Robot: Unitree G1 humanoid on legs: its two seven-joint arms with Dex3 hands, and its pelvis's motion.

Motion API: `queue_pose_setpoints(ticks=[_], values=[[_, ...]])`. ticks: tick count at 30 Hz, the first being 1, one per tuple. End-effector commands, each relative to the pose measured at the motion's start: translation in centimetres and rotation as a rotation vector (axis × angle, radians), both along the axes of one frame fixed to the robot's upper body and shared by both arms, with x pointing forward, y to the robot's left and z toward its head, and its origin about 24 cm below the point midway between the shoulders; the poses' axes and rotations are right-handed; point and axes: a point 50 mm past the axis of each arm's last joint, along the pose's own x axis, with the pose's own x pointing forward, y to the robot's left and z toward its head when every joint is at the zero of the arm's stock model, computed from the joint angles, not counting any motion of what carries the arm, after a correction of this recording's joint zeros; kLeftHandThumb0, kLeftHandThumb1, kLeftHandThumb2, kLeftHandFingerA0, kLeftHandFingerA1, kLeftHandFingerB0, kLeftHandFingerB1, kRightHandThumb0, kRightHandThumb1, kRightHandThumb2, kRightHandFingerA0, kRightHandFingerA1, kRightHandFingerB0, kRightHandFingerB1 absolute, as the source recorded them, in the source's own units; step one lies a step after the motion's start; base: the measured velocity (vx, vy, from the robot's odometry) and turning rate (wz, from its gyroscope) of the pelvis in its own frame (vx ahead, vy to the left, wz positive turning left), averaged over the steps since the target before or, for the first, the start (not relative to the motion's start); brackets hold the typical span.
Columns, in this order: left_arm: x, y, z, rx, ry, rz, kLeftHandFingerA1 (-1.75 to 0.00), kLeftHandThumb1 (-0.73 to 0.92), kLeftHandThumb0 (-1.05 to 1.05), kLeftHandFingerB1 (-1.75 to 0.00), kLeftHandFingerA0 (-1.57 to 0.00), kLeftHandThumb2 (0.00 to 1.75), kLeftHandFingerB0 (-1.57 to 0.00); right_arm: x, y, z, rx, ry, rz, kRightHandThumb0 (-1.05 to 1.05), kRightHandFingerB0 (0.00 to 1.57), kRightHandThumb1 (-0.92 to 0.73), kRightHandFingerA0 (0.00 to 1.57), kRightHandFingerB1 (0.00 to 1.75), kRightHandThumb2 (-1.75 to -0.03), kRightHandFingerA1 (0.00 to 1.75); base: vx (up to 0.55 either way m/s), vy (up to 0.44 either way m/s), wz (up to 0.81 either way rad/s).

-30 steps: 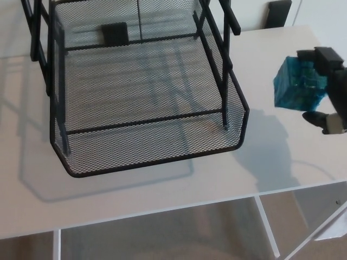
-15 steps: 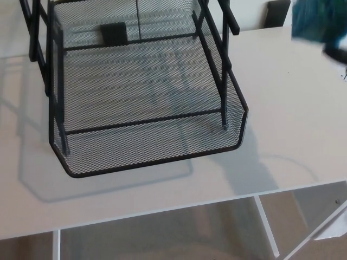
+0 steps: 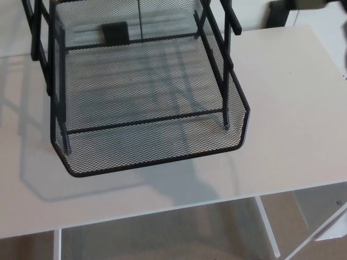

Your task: The robot walks towards a desk on which a file tray is kept in the middle and a cube is kept to its right. The robot lifts the cube using its right hand and places it on the file tray.

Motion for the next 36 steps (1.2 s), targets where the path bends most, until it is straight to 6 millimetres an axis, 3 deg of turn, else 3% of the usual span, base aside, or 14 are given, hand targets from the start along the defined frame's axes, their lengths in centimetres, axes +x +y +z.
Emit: queue_pose_setpoints(ticks=[1,3,12,14,20,21,22,26,27,28,30,33,35,36], values=[[0.3,0.2,0.1,0.029,0.004,-0.032,-0.63,0.66,-0.69,-0.53,-0.44,1.02,-0.29,0.9,4.9,-2.8,-0.412,0.419,0.083,-0.31,0.89,-0.62,0.82,0.73,-0.58,1.57,0.0,0.0,0.0],[0.3,0.2,0.2,0.026,0.004,-0.038,-0.55,0.84,-0.68,-0.4,-0.48,0.65,-0.34,1.1,5.5,-4.4,-0.452,0.435,0.086,-0.35,0.91,-0.61,0.86,0.66,-0.58,1.58,0.0,0.0,0.0],[1.1,0.0,0.0,0.014,-0.01,-0.05,-0.53,0.85,-0.7,-0.4,-0.5,0.65,-0.34,2.4,6.6,-10.9,-0.718,0.739,0.104,-0.33,0.86,-0.63,0.78,0.75,-0.63,1.54,0.0,0.0,0.0],[1.2,0.0,-0.1,0.022,0.003,-0.054,-0.53,0.85,-0.69,-0.4,-0.5,0.65,-0.34,2.2,6.9,-12.3,-0.773,0.734,0.095,-0.44,0.85,-0.45,0.95,0.78,-0.86,1.24,0.0,0.0,0.0],[0.8,-0.1,0.0,0.005,-0.005,-0.063,-0.54,0.85,-0.69,-0.41,-0.48,0.65,-0.34,1.1,7.8,-15.5,-0.863,0.737,0.12,-0.26,0.8,-0.7,0.81,1.05,-0.64,1.66,0.0,0.0,0.0],[0.9,0.0,0.2,0.006,-0.017,-0.069,-0.64,0.66,-0.69,-0.54,-0.43,1.03,-0.29,1.2,7.9,-15.6,-0.86,0.728,0.124,-0.23,0.82,-0.68,0.83,1.03,-0.71,1.64,0.0,0.0,0.0],[1.0,0.0,0.2,0.005,-0.017,-0.078,-0.56,0.86,-0.69,-0.41,-0.47,0.65,-0.32,1.0,8.1,-15.8,-0.855,0.71,0.125,-0.28,0.84,-0.67,0.86,0.97,-0.65,1.66,0.0,0.0,0.0],[1.1,0.0,0.0,0.013,-0.003,-0.052,-0.51,0.86,-0.67,-0.39,-0.48,0.65,-0.33,1.2,8.7,-16.0,-0.862,0.748,0.114,-0.33,0.77,-0.69,0.74,0.85,-0.62,1.65,0.0,0.0,0.0],[1.1,0.0,0.0,0.014,-0.003,-0.051,-0.51,0.85,-0.67,-0.39,-0.48,0.65,-0.34,1.3,8.8,-16.2,-0.869,0.742,0.11,-0.39,0.79,-0.48,1.04,0.87,-0.9,1.3,0.0,0.0,0.0],[1.1,0.0,0.0,0.014,-0.005,-0.05,-0.51,0.85,-0.67,-0.39,-0.48,0.65,-0.33,1.4,8.9,-16.5,-0.883,0.732,0.101,-0.33,0.8,-0.69,0.75,0.8,-0.6,1.69,0.0,0.0,0.0],[0.8,-0.2,-0.2,0.012,0.004,-0.036,-0.52,0.85,-0.68,-0.39,-0.47,0.65,-0.34,1.3,8.8,-16.9,-0.875,0.744,0.096,-0.33,0.79,-0.68,0.75,0.72,-0.62,1.65,0.0,0.0,0.0],[0.8,-0.1,-0.1,0.01,0.001,-0.058,-0.54,0.85,-0.67,-0.4,-0.45,0.65,-0.33,1.4,8.8,-16.7,-0.857,0.74,0.087,-0.32,0.29,-0.67,0.7,0.37,-0.62,1.38,0.0,0.0,0.0],[0.9,-0.1,0.1,0.01,-0.007,-0.066,-0.54,0.85,-0.67,-0.4,-0.45,0.65,-0.33,1.6,8.8,-16.2,-0.851,0.72,0.073,-0.32,0.29,-0.67,0.7,0.37,-0.62,1.38,0.0,0.0,0.0],[0.9,-0.1,0.1,-0.001,-0.018,-0.049,-0.55,0.84,-0.67,-0.41,-0.45,0.65,-0.33,1.7,8.8,-15.4,-0.855,0.692,0.032,-0.5,0.06,-0.54,0.11,0.34,-0.73,0.51,0.0,0.0,0.0]])
